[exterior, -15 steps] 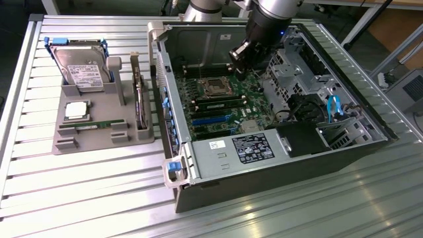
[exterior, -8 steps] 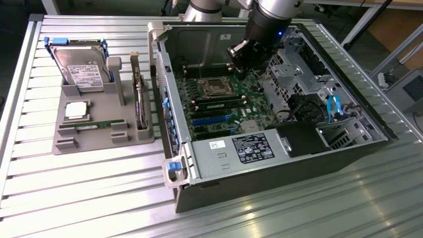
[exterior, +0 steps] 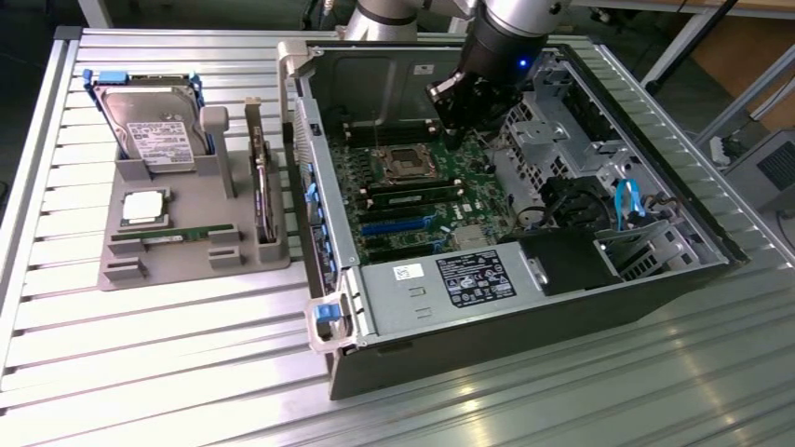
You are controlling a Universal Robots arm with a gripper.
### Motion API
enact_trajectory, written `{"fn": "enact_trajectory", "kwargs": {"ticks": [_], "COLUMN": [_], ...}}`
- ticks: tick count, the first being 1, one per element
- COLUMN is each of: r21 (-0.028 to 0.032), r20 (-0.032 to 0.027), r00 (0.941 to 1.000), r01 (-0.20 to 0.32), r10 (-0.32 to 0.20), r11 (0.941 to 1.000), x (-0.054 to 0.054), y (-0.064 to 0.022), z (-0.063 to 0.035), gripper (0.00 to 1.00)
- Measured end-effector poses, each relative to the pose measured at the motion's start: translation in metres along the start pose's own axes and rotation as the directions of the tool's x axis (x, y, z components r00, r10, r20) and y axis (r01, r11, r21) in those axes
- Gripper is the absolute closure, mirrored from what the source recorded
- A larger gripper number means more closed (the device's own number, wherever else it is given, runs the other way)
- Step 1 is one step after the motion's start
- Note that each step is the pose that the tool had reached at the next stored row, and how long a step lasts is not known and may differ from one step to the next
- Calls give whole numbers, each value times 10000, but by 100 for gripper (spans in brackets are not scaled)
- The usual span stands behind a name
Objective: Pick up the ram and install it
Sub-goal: 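Press down the ram until it locks into place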
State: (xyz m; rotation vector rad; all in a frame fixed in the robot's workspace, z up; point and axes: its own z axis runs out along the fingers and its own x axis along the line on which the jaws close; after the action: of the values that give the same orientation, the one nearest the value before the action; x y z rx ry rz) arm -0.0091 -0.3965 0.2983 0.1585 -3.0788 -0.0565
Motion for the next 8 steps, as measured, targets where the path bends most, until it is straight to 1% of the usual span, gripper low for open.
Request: {"fn": "enact_trajectory", "kwargs": {"ticks": [8], "r21": [-60], "r20": [6], "r00": [10000], "r01": [2], "r10": [-2], "r11": [10000], "x": [0], "y": [0], "z": [0], "gripper": [90]}}
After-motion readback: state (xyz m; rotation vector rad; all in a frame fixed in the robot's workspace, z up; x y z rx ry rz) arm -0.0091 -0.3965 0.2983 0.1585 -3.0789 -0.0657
